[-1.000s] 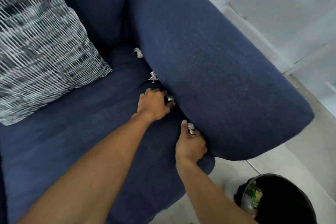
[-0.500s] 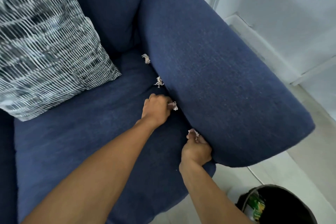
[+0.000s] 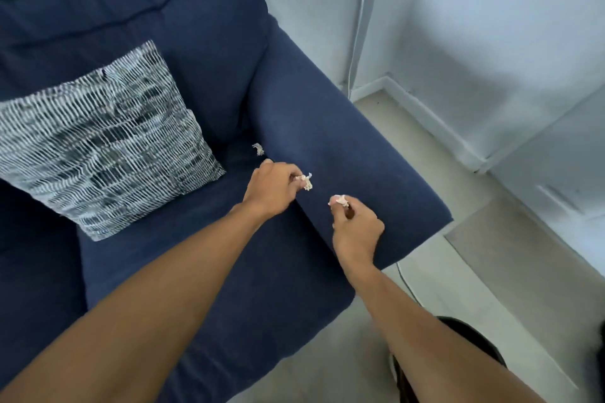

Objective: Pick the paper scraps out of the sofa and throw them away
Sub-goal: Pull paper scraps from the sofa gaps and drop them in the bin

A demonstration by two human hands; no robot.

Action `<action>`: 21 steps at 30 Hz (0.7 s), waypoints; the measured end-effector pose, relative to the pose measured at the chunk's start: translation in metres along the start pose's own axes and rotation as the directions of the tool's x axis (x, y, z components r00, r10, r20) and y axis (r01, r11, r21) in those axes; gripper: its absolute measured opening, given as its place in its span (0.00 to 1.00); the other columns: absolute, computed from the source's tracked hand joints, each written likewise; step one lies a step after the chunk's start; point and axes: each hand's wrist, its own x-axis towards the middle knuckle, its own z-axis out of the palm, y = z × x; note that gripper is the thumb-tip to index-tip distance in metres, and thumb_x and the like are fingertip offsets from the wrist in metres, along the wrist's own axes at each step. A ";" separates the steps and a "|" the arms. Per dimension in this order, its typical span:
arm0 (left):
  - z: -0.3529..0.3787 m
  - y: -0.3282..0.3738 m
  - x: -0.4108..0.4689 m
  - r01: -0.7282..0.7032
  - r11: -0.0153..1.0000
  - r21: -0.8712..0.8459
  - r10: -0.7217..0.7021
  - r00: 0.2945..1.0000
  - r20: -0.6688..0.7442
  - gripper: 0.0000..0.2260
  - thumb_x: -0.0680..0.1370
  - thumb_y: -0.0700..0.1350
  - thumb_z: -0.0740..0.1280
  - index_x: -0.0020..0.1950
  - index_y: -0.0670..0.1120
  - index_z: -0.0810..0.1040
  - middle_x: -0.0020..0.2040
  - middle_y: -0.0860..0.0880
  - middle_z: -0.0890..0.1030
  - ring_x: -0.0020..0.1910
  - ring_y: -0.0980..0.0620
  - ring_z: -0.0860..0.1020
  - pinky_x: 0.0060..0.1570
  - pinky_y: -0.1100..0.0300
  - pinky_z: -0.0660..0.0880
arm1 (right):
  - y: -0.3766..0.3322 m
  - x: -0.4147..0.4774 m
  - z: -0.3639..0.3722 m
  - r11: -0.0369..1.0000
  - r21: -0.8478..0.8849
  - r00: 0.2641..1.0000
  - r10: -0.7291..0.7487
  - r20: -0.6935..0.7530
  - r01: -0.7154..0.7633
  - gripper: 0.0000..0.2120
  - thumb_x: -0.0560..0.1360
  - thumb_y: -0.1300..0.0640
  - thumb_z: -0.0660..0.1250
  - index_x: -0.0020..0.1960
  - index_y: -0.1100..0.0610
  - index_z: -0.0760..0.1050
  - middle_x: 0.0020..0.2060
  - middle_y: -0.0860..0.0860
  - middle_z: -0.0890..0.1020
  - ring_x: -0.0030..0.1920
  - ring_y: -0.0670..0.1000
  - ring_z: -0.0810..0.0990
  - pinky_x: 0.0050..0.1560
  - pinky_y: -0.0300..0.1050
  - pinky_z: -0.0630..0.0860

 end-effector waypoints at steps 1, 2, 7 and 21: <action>-0.009 0.011 -0.001 -0.016 1.000 -0.002 0.016 1.000 -0.003 0.08 0.79 0.53 0.67 0.48 0.52 0.85 0.38 0.57 0.80 0.46 0.50 0.73 0.52 0.53 0.71 | -0.011 0.003 -0.014 0.998 -0.034 0.999 -0.051 0.000 0.051 0.09 0.79 0.55 0.67 0.41 0.54 0.81 0.30 0.47 0.80 0.35 0.49 0.79 0.40 0.40 0.73; -0.016 0.019 -0.001 -0.033 0.999 0.002 0.033 0.999 -0.006 0.08 0.79 0.53 0.67 0.47 0.53 0.85 0.37 0.58 0.79 0.45 0.50 0.73 0.53 0.52 0.71 | -0.018 0.007 -0.026 0.993 -0.070 0.996 -0.091 0.000 0.090 0.10 0.79 0.55 0.67 0.40 0.55 0.81 0.30 0.48 0.80 0.34 0.49 0.77 0.40 0.42 0.73; -0.042 0.073 -0.005 -0.113 0.994 -0.002 0.113 0.994 -0.008 0.08 0.79 0.54 0.66 0.46 0.55 0.84 0.40 0.57 0.82 0.47 0.51 0.72 0.52 0.52 0.73 | -0.041 0.028 -0.096 0.956 -0.225 0.982 -0.187 0.021 0.187 0.12 0.79 0.52 0.67 0.40 0.58 0.81 0.31 0.49 0.81 0.35 0.50 0.78 0.41 0.45 0.72; 0.042 0.243 -0.011 -0.349 0.936 -0.036 0.351 0.927 0.134 0.09 0.79 0.50 0.69 0.52 0.47 0.85 0.43 0.51 0.83 0.45 0.52 0.74 0.49 0.54 0.73 | 0.027 0.043 -0.308 0.863 -0.487 0.979 -0.189 -0.074 0.130 0.11 0.77 0.53 0.70 0.39 0.59 0.79 0.32 0.54 0.80 0.35 0.55 0.76 0.38 0.49 0.69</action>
